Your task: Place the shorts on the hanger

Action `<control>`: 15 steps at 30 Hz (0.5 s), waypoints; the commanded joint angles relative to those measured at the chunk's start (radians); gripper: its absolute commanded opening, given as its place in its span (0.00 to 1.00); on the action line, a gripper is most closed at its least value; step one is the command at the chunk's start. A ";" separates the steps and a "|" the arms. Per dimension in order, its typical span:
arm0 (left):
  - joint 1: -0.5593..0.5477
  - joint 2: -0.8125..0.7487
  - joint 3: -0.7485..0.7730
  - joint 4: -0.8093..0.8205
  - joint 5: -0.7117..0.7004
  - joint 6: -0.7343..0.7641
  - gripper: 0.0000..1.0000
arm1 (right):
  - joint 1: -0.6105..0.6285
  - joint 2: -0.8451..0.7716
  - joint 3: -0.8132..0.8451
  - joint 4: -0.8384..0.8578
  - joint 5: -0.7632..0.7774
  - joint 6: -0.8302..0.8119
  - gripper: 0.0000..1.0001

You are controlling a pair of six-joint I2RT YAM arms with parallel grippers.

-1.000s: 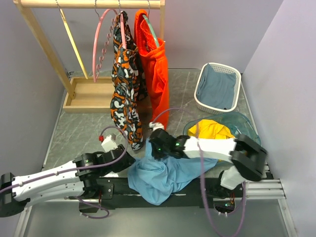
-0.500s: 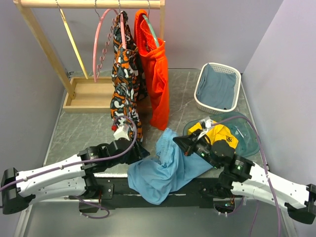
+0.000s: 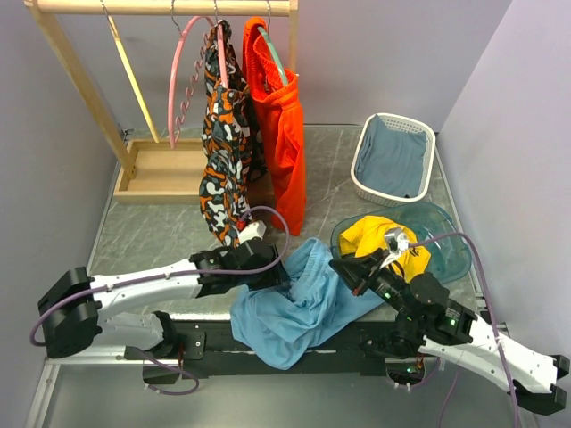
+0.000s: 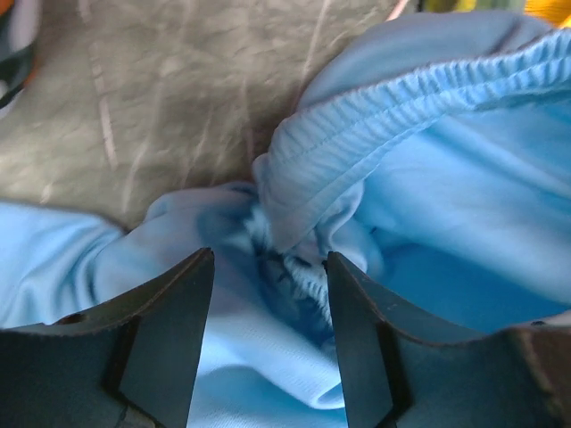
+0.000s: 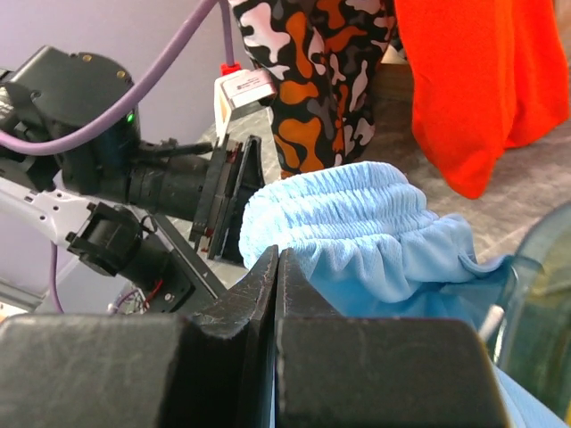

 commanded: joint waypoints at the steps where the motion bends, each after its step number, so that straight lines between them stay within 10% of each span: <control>1: 0.012 0.052 0.015 0.153 0.077 0.061 0.58 | -0.006 -0.082 0.002 -0.058 0.057 0.024 0.00; 10: 0.015 0.186 0.066 0.252 0.076 0.099 0.66 | -0.006 -0.154 0.047 -0.113 0.120 0.035 0.00; 15: 0.022 0.146 0.024 0.427 -0.045 0.101 0.41 | -0.006 -0.125 0.063 -0.095 0.105 0.036 0.00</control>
